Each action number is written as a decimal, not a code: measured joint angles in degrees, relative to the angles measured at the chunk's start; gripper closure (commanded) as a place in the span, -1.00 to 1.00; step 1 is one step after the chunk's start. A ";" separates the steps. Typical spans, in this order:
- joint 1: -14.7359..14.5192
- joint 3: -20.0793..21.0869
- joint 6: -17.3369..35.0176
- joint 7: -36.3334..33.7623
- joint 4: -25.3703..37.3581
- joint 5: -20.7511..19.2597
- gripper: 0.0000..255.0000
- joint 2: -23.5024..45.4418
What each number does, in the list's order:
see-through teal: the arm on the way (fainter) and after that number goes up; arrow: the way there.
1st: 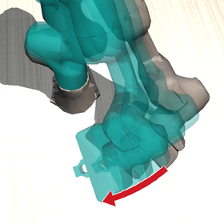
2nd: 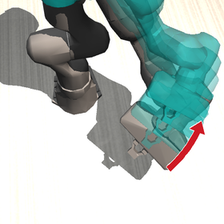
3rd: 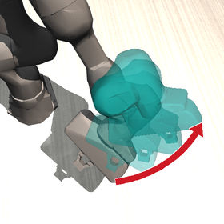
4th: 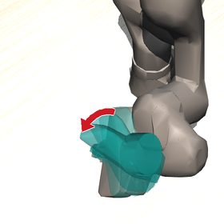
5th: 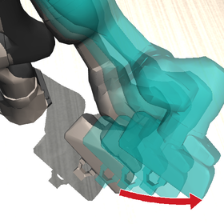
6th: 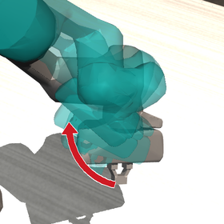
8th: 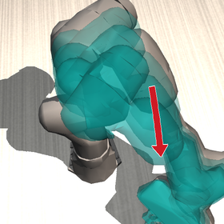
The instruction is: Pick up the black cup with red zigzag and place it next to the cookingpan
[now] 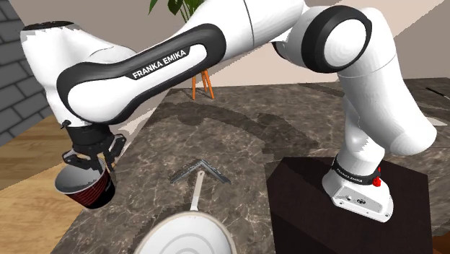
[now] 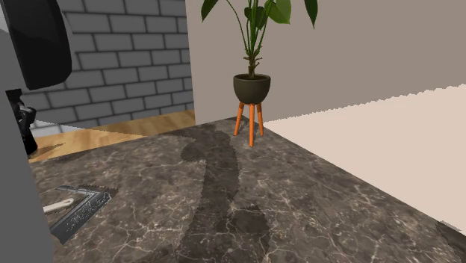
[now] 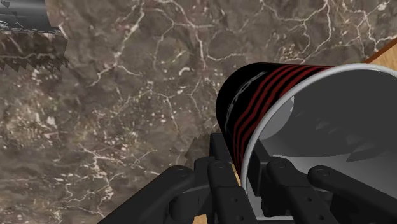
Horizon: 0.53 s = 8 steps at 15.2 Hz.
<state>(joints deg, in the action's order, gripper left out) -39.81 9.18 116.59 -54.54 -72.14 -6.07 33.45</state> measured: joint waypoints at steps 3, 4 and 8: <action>0.03 -0.06 2.23 -0.18 -2.01 -0.11 1.00 0.22; 0.04 -0.06 2.96 -0.26 -2.81 -0.13 1.00 0.15; 0.12 -0.19 5.43 -0.29 -4.30 -0.30 1.00 1.14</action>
<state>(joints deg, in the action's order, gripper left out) -39.69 8.99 122.02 -54.83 -76.44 -6.37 34.59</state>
